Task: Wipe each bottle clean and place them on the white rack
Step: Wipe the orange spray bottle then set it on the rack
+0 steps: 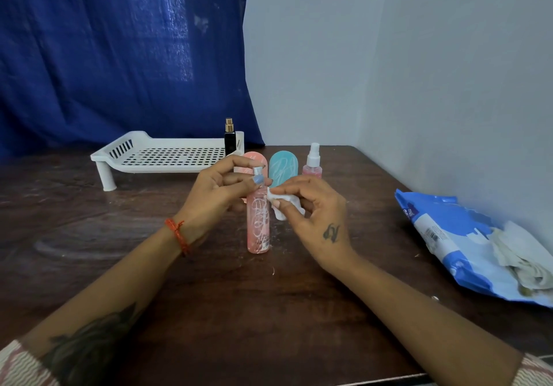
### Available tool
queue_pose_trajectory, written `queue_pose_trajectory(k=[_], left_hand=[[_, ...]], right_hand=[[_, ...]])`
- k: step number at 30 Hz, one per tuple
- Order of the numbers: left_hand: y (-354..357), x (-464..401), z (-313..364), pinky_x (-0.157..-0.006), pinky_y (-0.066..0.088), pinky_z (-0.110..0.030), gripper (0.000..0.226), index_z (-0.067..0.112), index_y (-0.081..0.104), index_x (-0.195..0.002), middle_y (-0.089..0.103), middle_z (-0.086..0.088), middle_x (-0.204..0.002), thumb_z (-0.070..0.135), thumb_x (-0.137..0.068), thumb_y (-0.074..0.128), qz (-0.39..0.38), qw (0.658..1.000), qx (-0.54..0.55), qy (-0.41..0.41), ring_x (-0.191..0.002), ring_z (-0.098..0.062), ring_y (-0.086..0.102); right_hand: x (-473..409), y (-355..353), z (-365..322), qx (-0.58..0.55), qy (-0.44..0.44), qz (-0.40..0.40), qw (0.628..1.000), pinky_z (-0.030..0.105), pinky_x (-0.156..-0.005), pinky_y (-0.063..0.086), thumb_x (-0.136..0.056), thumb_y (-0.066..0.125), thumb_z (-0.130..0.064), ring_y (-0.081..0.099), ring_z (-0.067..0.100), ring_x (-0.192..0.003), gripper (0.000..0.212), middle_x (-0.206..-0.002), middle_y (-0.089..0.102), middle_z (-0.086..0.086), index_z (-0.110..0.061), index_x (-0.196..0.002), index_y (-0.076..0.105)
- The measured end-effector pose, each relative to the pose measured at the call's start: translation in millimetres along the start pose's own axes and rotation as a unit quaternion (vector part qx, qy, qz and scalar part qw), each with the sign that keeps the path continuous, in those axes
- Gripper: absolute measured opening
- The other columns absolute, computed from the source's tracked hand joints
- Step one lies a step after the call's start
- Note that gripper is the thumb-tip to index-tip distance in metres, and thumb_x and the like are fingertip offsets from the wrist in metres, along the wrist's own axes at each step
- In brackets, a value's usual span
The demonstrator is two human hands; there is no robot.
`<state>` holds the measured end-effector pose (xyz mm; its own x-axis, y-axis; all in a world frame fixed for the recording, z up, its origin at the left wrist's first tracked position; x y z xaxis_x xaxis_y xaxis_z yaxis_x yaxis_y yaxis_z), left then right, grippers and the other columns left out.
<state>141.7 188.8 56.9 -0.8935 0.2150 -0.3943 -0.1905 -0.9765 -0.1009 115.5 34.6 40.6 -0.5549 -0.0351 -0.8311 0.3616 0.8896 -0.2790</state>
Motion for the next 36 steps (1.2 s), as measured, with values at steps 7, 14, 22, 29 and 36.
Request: queue_pose_trajectory(k=[7,14,22,29,36], left_hand=[[-3,-1,0,-0.062,0.058,-0.035,0.018,0.018,0.06,-0.094,0.071,-0.016,-0.092,0.003,-0.083,0.062,0.021,1.0,-0.017,0.004,-0.073,-0.015,0.07],[-1,-1,1,-0.053,0.056,-0.025,0.015,0.014,0.061,-0.091,0.071,-0.009,-0.082,0.003,-0.081,0.063,0.02,1.0,-0.005,0.006,-0.069,-0.013,0.07],[-2,-1,2,-0.056,0.056,-0.025,0.016,0.016,0.061,-0.086,0.072,-0.002,-0.072,0.0,-0.081,0.064,0.023,1.0,0.005,0.0,-0.068,-0.014,0.07],[-2,-1,3,-0.054,0.053,-0.021,0.015,0.012,0.06,-0.088,0.071,0.002,-0.068,-0.001,-0.082,0.063,0.025,1.0,0.002,-0.001,-0.067,-0.01,0.069],[-3,-1,4,-0.055,0.054,-0.021,0.015,0.012,0.059,-0.085,0.07,0.003,-0.065,-0.002,-0.081,0.063,0.029,1.0,0.003,0.004,-0.065,-0.009,0.069]], right_hand=[[0,-1,-2,0.014,-0.037,-0.01,0.999,0.012,-0.08,0.049,-0.079,0.069,-0.007,0.063,0.004,-0.088,0.012,-0.09,0.071,0.0,-0.01,-0.09,0.073],[-1,1,-4,0.045,-0.038,0.001,0.998,0.014,-0.08,0.05,-0.083,0.067,-0.015,0.061,0.005,-0.091,0.014,-0.093,0.07,0.002,-0.011,-0.095,0.072],[-1,-1,-2,0.067,-0.049,-0.001,0.997,0.011,-0.08,0.047,-0.082,0.065,-0.013,0.061,0.003,-0.087,0.013,-0.09,0.07,0.003,-0.01,-0.092,0.072],[1,3,-10,0.072,-0.088,-0.013,0.993,0.014,-0.081,0.048,-0.081,0.066,-0.008,0.062,0.007,-0.088,0.014,-0.092,0.07,0.004,-0.01,-0.094,0.072],[-1,2,-7,0.098,-0.083,0.002,0.992,0.013,-0.082,0.047,-0.081,0.068,-0.007,0.061,0.007,-0.088,0.014,-0.092,0.07,0.004,-0.011,-0.094,0.072]])
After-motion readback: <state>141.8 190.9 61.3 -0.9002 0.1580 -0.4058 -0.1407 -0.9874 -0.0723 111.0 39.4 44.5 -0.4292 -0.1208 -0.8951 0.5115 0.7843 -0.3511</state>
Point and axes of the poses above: each hand's wrist, its own x-axis away from the middle knuckle, its own y-axis out of the palm, z = x × y, the point moved 5 cm from there along -x, towards the middle knuckle
